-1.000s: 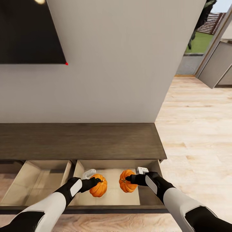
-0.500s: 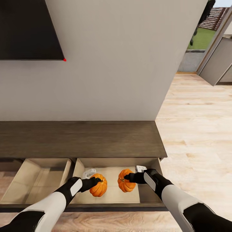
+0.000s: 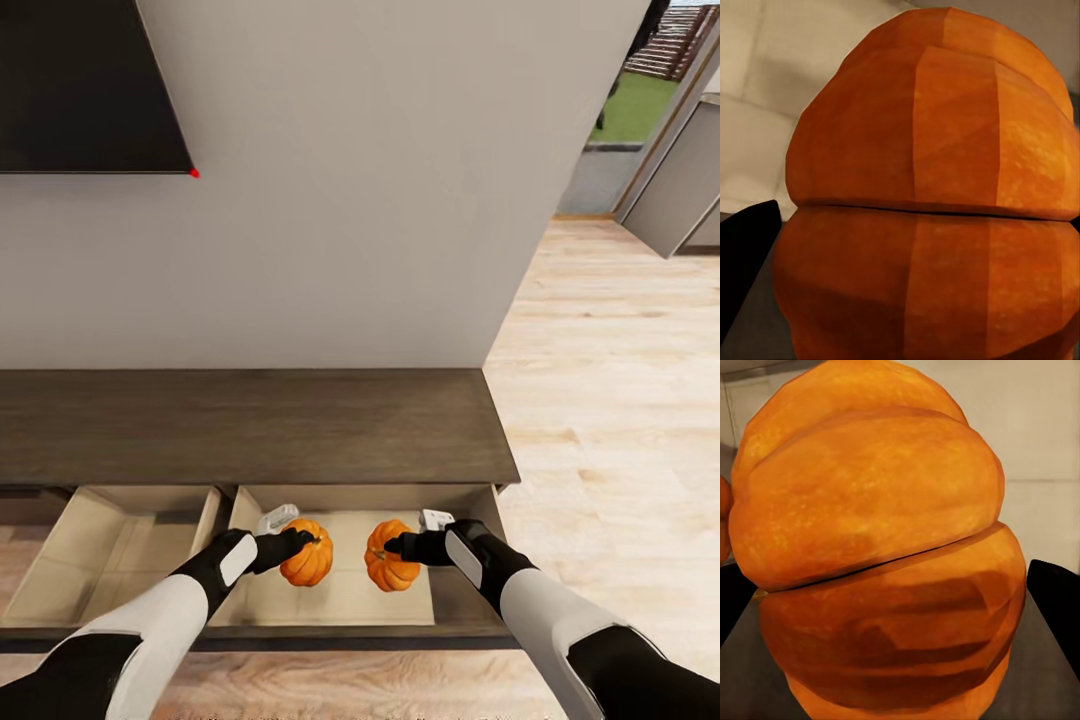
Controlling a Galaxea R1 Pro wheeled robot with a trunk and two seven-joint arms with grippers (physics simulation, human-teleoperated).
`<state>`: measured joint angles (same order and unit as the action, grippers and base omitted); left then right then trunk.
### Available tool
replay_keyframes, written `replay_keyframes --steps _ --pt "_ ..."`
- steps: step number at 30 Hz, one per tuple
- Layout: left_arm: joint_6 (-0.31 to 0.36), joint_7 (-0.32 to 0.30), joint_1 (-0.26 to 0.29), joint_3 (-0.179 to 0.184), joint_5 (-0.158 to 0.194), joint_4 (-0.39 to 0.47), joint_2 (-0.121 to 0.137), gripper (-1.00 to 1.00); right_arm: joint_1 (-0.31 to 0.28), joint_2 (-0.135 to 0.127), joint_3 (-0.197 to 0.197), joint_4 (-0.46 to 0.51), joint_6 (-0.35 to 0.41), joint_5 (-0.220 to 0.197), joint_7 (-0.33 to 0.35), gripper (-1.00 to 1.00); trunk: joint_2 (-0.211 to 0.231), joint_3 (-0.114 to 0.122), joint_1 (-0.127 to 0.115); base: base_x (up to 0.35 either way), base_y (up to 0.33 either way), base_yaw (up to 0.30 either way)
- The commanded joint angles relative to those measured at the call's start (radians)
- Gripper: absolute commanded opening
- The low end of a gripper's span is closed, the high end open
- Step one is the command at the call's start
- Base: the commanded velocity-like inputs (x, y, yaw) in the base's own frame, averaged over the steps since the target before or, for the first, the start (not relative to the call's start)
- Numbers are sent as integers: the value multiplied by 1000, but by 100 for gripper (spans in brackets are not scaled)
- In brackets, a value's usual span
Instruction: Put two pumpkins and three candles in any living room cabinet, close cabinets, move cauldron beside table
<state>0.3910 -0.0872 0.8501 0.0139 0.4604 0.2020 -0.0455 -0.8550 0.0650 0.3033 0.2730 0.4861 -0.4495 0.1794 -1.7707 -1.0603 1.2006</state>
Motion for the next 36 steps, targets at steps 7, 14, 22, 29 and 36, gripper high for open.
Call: replay_keyframes --steps 7,14,22,29,36 --pt "25 5 7 0 0 -4 0 -100 -22 -1 -1 0 0 -1 -1 -100 0 -12 0 0 0 0" --pt "29 6 7 -1 1 -6 0 -100 -44 -1 -1 0 0 -1 -1 -100 0 -23 0 0 0 0" --pt "18 7 16 -1 0 21 -7 -100 -51 1 0 -3 0 0 -1 -100 0 -36 0 0 0 0" --pt "15 8 35 -2 0 30 -12 -100 -52 1 0 -3 0 0 -1 -100 0 -48 0 0 0 0" --pt "23 9 41 -2 1 30 -12 -100 -52 0 1 -3 -1 0 -2 -100 0 -59 0 0 0 0"
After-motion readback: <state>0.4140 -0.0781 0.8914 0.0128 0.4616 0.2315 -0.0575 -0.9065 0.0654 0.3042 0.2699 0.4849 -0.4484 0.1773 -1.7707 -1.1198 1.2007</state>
